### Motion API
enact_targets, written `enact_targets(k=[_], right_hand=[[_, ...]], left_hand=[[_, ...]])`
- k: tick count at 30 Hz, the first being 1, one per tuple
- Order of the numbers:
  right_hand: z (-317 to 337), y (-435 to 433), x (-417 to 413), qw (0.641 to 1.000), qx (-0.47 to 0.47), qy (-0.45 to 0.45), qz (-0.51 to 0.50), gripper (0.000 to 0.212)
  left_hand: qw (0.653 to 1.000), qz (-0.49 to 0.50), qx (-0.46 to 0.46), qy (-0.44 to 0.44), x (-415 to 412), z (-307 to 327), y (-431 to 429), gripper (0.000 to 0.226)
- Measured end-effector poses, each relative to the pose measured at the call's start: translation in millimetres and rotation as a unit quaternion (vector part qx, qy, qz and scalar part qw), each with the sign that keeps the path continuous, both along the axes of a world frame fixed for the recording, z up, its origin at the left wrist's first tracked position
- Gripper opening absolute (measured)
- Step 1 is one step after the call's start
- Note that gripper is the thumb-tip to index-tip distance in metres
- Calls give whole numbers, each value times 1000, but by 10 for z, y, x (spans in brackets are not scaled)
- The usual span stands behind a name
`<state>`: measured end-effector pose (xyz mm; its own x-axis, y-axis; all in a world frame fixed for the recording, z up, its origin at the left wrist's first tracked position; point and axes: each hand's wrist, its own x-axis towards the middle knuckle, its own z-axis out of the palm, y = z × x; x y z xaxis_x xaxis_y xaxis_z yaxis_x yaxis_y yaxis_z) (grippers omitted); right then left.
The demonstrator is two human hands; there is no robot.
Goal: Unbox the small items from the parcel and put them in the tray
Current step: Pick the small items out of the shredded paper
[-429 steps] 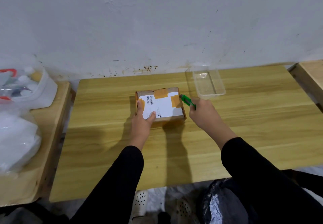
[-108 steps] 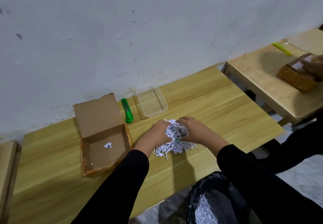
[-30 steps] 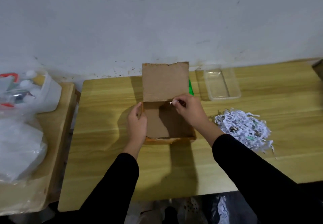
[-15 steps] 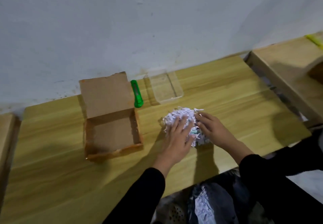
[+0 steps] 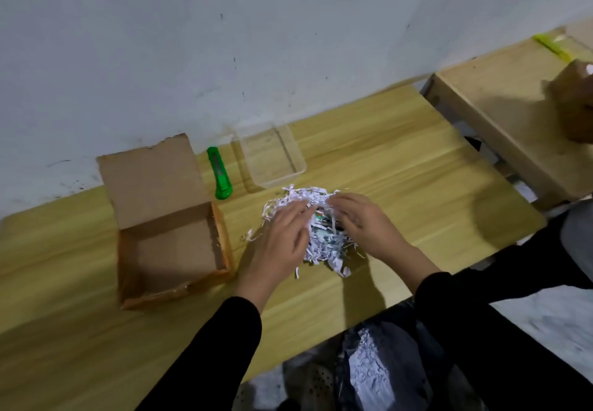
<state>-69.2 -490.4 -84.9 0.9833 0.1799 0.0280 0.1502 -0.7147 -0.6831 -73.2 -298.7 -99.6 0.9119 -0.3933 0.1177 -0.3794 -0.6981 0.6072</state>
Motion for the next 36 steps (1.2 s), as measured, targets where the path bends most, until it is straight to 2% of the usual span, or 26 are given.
enact_targets(k=[2, 4, 8, 11, 13, 14, 16, 18, 19, 22, 26, 33, 36], right_hand=[[-121, 59, 6, 999, -17, 32, 33, 33], [-195, -19, -42, 998, 1, 64, -2, 36], [-184, -251, -115, 996, 8, 74, -43, 36], [-108, -311, -98, 996, 2, 34, -80, 29], [-25, -262, -84, 995, 3, -16, -100, 26], [22, -201, -80, 996, 12, -25, -91, 25], [39, -52, -91, 1000, 14, -18, -16, 25], [-71, 47, -120, 997, -37, -26, 64, 28], [-141, 40, -140, 996, -49, -30, 70, 30], [-199, -124, -235, 999, -33, -12, 14, 37], [-222, -389, -325, 998, -58, 19, 14, 46], [-63, -521, -258, 995, -72, -4, -67, 33], [18, -451, -223, 992, -78, -66, -80, 23]], left_hand=[[998, -12, 37, 43, 21, -104, 41, 44], [995, 23, 39, 87, 7, -207, 172, 47], [986, 97, 18, 137, -73, -315, 423, 45], [973, 195, -24, 121, -101, -222, 347, 33], [961, 245, -82, 95, -104, -61, 223, 35], [963, 237, -100, 76, -97, 14, 156, 38], [984, 138, -95, 65, -75, 108, 11, 40], [997, 20, -23, 75, -48, 54, -89, 41], [996, -4, 14, 87, -34, 12, -98, 43], [991, 8, 53, 122, -8, -91, 5, 49], [988, 5, 88, 125, -117, -139, 144, 60], [985, 66, 115, 114, -331, -149, 183, 69], [991, 102, 67, 62, -361, -93, 183, 64]])
